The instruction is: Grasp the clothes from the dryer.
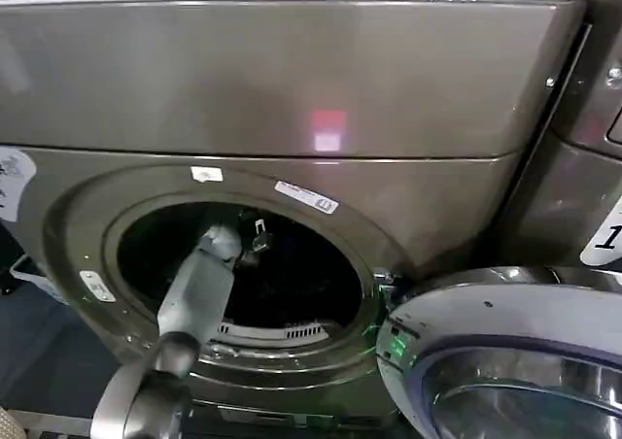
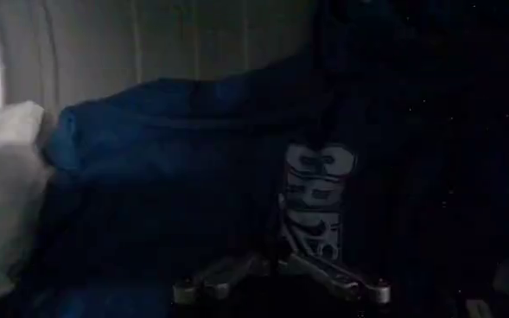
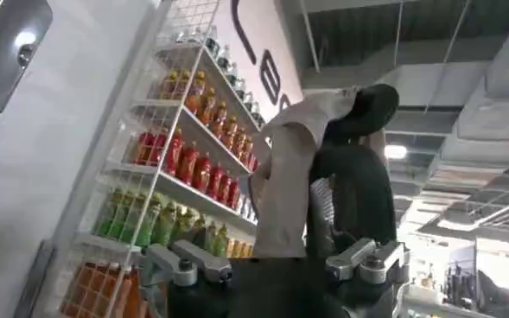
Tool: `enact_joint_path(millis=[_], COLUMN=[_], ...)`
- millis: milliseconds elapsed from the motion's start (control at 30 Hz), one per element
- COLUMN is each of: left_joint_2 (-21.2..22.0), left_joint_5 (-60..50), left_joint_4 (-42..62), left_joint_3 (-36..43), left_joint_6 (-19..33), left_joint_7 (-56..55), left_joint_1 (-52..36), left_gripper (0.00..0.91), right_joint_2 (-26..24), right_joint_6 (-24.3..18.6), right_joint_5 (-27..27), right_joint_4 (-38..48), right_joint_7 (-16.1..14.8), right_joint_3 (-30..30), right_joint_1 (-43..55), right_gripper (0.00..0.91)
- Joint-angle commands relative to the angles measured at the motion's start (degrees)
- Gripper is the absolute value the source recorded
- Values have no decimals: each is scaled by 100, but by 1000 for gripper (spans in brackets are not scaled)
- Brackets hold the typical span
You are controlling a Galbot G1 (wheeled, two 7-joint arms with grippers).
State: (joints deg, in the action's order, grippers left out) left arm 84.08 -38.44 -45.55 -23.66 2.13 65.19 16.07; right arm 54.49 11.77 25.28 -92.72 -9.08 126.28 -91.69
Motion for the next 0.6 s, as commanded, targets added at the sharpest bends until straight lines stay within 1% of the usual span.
enact_joint_path(millis=[33, 167, 200, 267, 333, 367, 433, 467, 500, 533, 600], left_joint_2=[163, 185, 195, 286, 394, 497, 554, 537, 529, 550, 546], left_joint_5=[1444, 2038, 2388, 2739, 2887, 3013, 3383, 3545, 3667, 3722, 3737], left_joint_4=[-1032, -1695, -1819, -1954, -2042, -2126, -2389, -2490, -2520, -2519, -2527], left_joint_3=[-8, 6, 13, 6, -86, -210, -256, -209, -176, -192, -199], left_joint_6=[-921, -1215, -1306, -1367, -1321, -1445, -1673, -1697, -1703, -1704, -1702], left_joint_7=[-3771, -4529, -4930, -5697, -6218, -6438, -6678, -6759, -6869, -6901, -6919], left_joint_1=[138, 509, 552, 625, 670, 707, 805, 863, 885, 899, 925], left_gripper=[0, 0, 0, 0, 0, 0, 0, 0, 0, 0, 0], right_joint_2=[41, 62, 63, 59, 70, 88, 87, 82, 92, 107, 100], right_joint_6=[43, 72, 90, 94, 99, 107, 88, 64, 74, 170, 128], right_joint_5=[149, 226, 255, 269, 271, 273, 271, 283, 271, 277, 348], right_joint_4=[-13, -60, -77, -92, -105, -131, -129, -138, -168, -231, -239], right_joint_7=[-12, 2, -3, 3, 6, 13, 30, 94, 64, 91, 104], right_joint_3=[14, 2, -4, -12, -21, -46, -68, -81, -60, -56, -75], right_joint_1=[21, 39, 42, 68, 79, 84, 93, 94, 101, 85, 77], right_gripper=[907, 907, 907, 907, 907, 907, 907, 907, 907, 907, 907])
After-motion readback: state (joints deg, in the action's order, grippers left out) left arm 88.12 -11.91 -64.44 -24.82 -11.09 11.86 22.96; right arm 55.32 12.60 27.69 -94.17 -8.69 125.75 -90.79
